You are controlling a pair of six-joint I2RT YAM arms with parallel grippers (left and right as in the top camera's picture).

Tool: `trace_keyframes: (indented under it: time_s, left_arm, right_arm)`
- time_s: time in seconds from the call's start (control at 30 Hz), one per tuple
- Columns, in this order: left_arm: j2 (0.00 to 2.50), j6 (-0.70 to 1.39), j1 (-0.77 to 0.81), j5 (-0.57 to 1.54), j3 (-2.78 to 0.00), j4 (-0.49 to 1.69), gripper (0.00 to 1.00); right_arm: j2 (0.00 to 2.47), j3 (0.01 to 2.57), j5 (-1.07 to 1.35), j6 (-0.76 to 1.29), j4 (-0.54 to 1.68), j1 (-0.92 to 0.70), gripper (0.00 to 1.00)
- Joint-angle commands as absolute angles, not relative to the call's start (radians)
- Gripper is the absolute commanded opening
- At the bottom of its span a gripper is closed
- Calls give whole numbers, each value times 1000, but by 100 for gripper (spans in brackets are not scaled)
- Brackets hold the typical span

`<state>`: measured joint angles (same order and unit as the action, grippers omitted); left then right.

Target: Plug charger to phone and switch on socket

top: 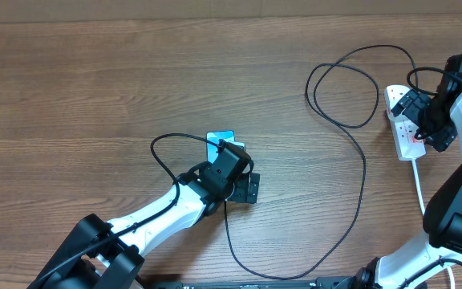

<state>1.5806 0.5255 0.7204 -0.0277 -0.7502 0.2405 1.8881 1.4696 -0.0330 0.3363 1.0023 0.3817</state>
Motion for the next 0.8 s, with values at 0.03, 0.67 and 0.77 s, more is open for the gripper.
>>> trace_keyframes:
  time_s: [0.03, 0.67, 0.77]
  left_arm:
    - [1549, 546, 727, -54, -741, 242, 100]
    - [1391, 546, 725, -123, -685, 313, 100]
    - [1333, 547, 710, -131, -617, 274, 100]
  right_arm:
    - [1874, 1471, -41, 324, 997, 381, 100]
    - [1874, 1471, -41, 324, 997, 381, 100]
    - [1874, 1471, -40, 324, 997, 381, 100]
